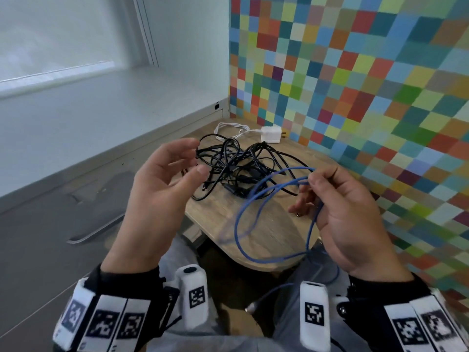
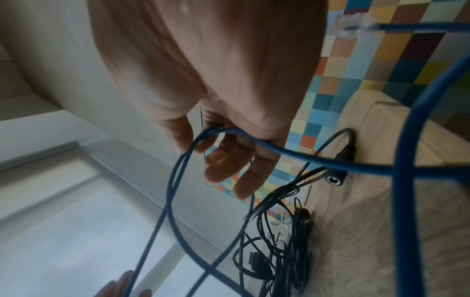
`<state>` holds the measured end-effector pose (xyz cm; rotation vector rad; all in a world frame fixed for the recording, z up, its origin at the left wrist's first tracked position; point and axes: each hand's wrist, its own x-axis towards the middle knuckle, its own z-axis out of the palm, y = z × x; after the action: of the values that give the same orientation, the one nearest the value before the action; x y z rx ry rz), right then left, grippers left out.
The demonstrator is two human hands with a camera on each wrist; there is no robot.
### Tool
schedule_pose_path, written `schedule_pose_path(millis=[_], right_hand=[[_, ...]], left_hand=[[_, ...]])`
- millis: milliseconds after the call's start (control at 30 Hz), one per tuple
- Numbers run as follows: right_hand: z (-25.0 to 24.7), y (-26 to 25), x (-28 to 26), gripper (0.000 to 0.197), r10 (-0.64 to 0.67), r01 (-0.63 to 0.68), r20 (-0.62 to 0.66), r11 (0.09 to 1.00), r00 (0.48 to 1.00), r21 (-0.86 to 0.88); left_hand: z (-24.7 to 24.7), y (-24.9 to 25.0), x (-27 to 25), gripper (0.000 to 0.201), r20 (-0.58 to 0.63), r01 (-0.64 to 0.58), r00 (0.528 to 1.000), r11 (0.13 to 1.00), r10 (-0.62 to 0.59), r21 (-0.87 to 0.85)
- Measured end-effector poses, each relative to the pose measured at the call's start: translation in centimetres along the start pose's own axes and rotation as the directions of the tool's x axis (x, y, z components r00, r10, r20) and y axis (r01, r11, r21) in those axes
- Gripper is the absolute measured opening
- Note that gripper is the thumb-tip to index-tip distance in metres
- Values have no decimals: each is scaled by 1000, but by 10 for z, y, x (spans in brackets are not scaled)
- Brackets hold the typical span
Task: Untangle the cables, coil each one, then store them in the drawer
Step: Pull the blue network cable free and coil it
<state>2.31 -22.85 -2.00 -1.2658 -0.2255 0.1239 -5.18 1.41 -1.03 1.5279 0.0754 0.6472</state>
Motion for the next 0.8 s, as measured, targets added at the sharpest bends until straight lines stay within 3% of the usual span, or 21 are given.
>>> schedule_pose_path(millis=[100,200,300,367,467,600,800], right_hand=[[4,2,-3,8,-43,44,14,998,999,-48],[12,4,-6,6,-100,102,30,990,995,-101],[19,3,-9,7,-135,146,86,979,987,-139],[22,3,-11,8,-144,160,121,977,982,-138],[23,2,-12,12,-139,158,129,977,982,-146],[14,1,-8,25,-122,133,64,969,990,-210],[13,2,-8,32,-97,108,69,975,993,-192]], left_hand=[[6,4,-3,22,-14,-94,995,980,98,177],[17,16,-11,12,131,-175,980,959,148,224],[27,21,-17,15,306,-118,952,931,8,344],[29,13,-18,16,351,-108,933,866,-81,488],[29,7,-16,7,314,-103,945,823,-95,559],[24,13,-15,12,212,-31,976,937,-46,348],[20,3,-10,13,65,-21,998,942,-1,335]])
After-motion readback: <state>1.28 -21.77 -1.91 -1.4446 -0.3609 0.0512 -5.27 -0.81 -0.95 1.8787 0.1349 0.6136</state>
